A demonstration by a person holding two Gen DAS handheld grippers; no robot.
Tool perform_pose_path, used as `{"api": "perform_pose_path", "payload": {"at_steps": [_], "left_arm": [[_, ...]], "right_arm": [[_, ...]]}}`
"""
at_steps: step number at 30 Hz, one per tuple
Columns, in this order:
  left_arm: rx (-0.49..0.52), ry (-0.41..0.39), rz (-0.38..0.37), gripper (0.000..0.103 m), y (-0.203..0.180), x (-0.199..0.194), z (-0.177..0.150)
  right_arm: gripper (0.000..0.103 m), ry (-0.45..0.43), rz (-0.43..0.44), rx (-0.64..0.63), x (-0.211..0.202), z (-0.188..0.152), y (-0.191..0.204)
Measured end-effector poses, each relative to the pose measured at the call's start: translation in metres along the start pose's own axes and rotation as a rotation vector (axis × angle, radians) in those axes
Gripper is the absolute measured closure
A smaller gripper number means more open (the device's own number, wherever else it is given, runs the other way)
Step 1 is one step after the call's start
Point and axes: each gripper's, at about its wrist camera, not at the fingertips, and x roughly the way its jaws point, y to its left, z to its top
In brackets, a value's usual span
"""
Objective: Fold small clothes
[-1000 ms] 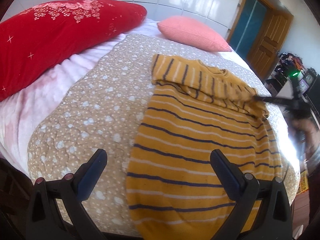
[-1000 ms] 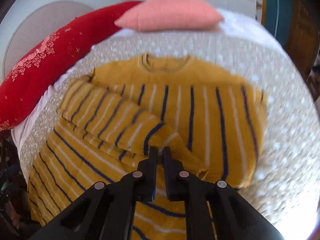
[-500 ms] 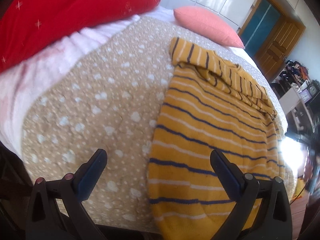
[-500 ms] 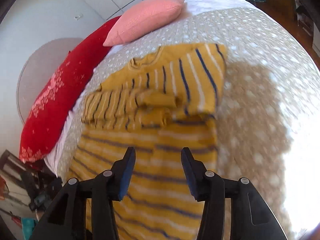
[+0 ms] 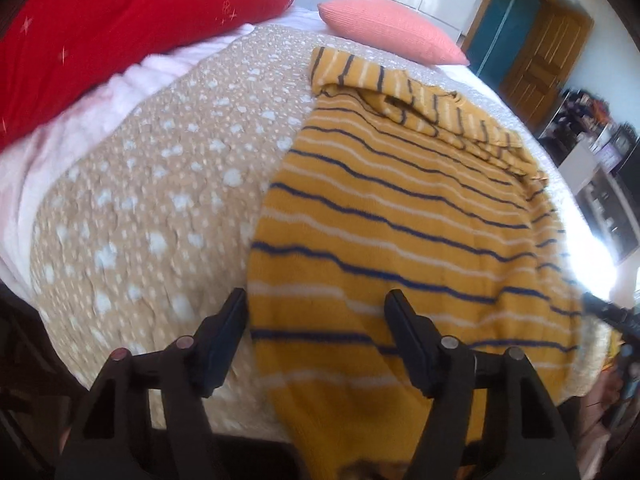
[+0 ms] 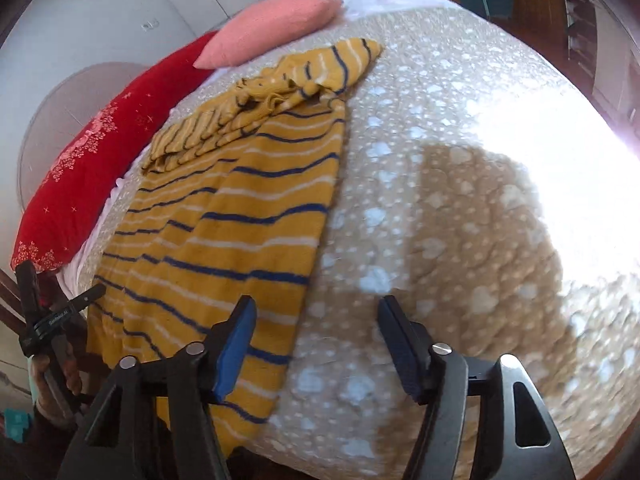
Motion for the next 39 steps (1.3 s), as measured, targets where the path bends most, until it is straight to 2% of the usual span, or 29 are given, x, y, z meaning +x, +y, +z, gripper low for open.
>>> {"api": "perform_pose_path", "payload": {"at_steps": [4,6,9,14,17,20,23,24,25,26,27,29,37,39], "left_arm": [[0.004,0.012,-0.039,0.034,0.000,-0.002,-0.009],[0.000,0.014,-0.054,0.033,0.000,-0.002,-0.010],[-0.044,0.015,-0.134,0.025,0.006,-0.003,-0.012],[-0.090,0.036,-0.235,0.025,0.011,-0.004,-0.013],[-0.109,0.047,-0.280,0.040,0.011,-0.008,-0.016],[-0.122,0.057,-0.312,0.041,0.010,-0.006,-0.019],[-0.131,0.060,-0.312,0.031,0.005,0.000,-0.016],[-0.128,0.057,-0.304,0.031,0.002,0.001,-0.015],[-0.115,0.060,-0.275,0.037,-0.002,0.001,-0.013],[-0.100,0.057,-0.225,0.070,-0.006,0.000,-0.011],[-0.091,0.056,-0.194,0.091,-0.007,-0.002,-0.011],[-0.115,0.053,-0.226,0.092,-0.003,-0.008,-0.011],[-0.136,-0.023,-0.284,0.094,0.006,-0.061,-0.032],[-0.136,-0.033,-0.287,0.099,0.008,-0.072,-0.037]], "right_arm": [[0.031,0.029,0.223,0.038,0.013,-0.015,0.020],[0.031,0.054,0.282,0.041,0.019,-0.025,0.029],[0.031,0.018,0.256,0.028,0.019,-0.037,0.040],[0.031,0.007,0.323,0.113,0.012,-0.056,0.032],[0.031,0.008,0.348,0.133,0.012,-0.068,0.031],[0.032,0.011,0.372,0.149,0.015,-0.076,0.035],[0.037,0.003,0.340,0.154,0.019,-0.080,0.038],[0.046,-0.004,0.319,0.163,0.020,-0.080,0.038],[0.065,-0.010,0.295,0.181,0.022,-0.081,0.035],[0.078,-0.012,0.278,0.199,0.022,-0.080,0.031],[0.090,-0.013,0.286,0.219,0.023,-0.079,0.027],[0.092,-0.035,0.313,0.259,0.017,-0.083,0.022],[0.095,-0.120,0.345,0.203,-0.042,-0.099,0.025],[0.095,-0.131,0.378,0.214,-0.054,-0.106,0.021]]}}
